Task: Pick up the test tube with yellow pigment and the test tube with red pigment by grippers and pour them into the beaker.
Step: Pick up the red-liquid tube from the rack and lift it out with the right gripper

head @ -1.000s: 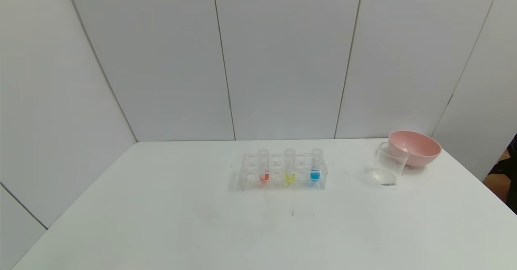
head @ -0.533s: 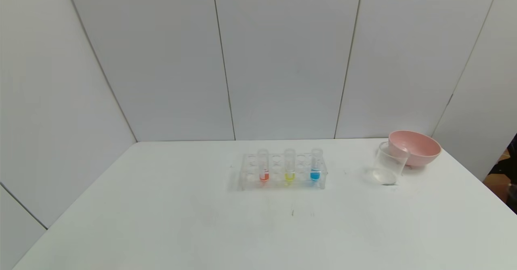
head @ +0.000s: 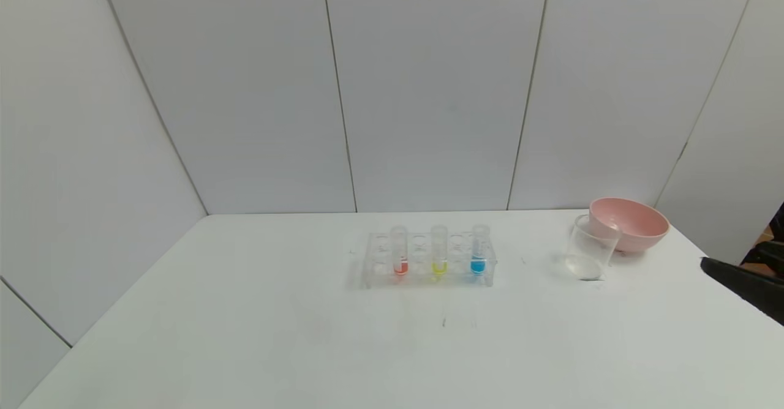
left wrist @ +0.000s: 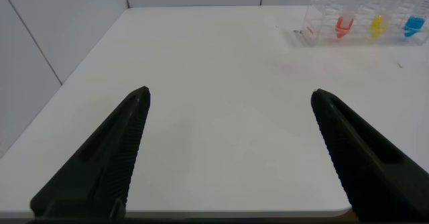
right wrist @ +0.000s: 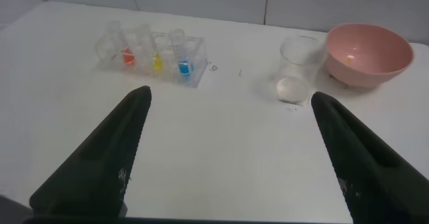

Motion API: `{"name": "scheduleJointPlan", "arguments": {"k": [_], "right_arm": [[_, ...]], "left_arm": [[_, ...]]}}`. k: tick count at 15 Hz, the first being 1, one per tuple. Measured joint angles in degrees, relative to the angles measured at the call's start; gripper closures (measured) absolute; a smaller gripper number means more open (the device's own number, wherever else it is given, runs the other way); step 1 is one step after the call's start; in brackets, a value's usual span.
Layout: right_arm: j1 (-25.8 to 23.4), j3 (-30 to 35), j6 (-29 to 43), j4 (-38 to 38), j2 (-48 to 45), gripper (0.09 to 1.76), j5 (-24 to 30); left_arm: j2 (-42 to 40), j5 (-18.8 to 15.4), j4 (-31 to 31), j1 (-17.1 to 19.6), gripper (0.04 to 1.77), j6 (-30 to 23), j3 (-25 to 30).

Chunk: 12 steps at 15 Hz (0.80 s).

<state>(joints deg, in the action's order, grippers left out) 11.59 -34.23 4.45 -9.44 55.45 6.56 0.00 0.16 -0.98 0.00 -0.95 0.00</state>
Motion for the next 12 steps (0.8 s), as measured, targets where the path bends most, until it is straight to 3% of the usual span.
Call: {"name": "scheduleJointPlan", "arguments": {"k": [3,6,12], "right_arm": [[6.97,-1.12,5.23,-0.71,3.15,0.14,-2.38],[15.69,-4.00,12.02,-2.08,7.96,0.14,-13.34],[32.52,-10.45,17.86,-4.11,19.80,0.14,-27.38]], "left_arm": [[0.00,0.00,0.02,0.00,0.09,0.00,0.00],[0.00,0.00,0.00,0.00,0.09,0.00,0.00],[0.00,0.00,0.00,0.00,0.09,0.00,0.00]]}}
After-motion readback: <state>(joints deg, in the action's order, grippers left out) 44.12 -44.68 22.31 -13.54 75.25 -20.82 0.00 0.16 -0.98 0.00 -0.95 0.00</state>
